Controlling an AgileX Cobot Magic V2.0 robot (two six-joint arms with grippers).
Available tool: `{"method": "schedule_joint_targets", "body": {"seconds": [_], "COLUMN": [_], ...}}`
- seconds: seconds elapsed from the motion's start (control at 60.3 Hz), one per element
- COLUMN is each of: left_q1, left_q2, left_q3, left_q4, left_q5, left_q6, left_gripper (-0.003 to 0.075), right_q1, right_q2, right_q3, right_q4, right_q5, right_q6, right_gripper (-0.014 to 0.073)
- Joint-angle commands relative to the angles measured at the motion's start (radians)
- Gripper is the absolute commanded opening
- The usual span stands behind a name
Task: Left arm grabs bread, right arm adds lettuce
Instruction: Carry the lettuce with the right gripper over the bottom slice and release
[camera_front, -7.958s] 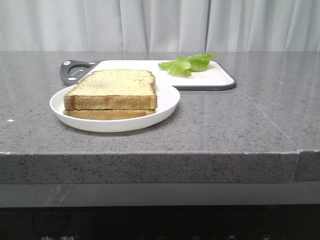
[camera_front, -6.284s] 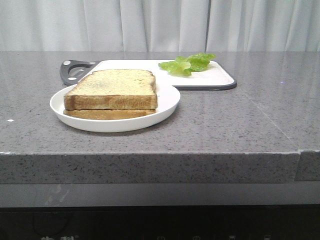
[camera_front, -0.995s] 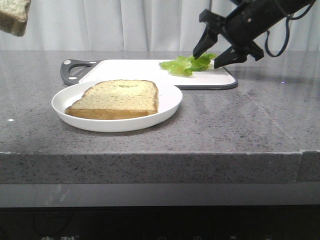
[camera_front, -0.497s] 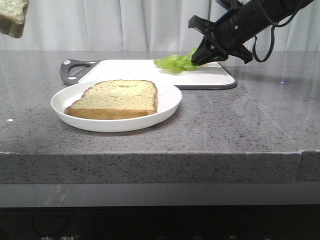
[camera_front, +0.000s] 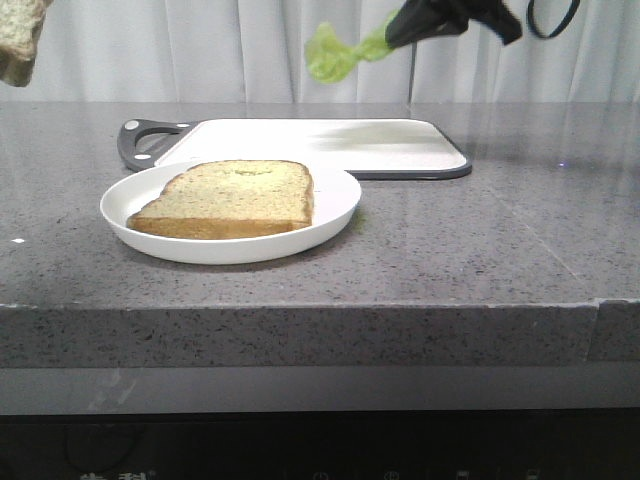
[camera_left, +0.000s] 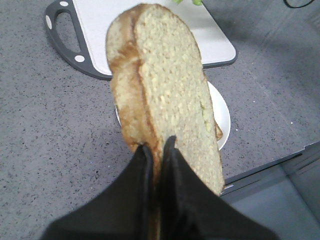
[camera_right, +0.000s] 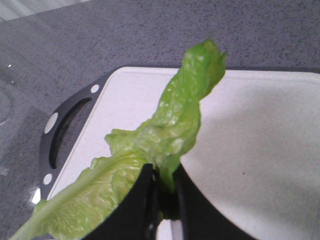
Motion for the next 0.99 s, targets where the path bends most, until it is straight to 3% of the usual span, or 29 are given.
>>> {"method": "schedule_joint_targets", "body": {"seconds": [0.0,0.249,0.381,0.514,0.978], "left_q1": [0.001,0.001,0.001,0.001,0.001], "left_q2": [-0.004,-0.004,-0.004,-0.004,-0.004], "left_q3": [-0.026,-0.026,-0.026,-0.026,-0.024], "left_q4": [-0.02,-0.016,-0.014,-0.014,-0.012], "left_q5": [-0.064,-0.065,-0.065,-0.065,-0.069], "left_q6": [-0.003,-0.003,-0.003,-0.003,-0.003], "left_gripper": [-0.002,-0.002,-0.002,-0.002,-0.002], "right_q1": [0.013,0.082,0.122,0.167,0.221], "right_q2": [-0.151,-0.351,-0.364,-0.364,-0.229], "right_q3": [0.063,0.332,0.41,0.49,0.563], "right_q4": [0.072,0.334,0.465,0.548,0.655], "right_q5": [-0.008,0.118,0.209,0.204,0.159], "right_q6": [-0.089,-0.451,-0.578,-0.68,-0.795], "right_gripper": [-0.0116,-0.0116,-0.0116,-0.0116,-0.0116]}}
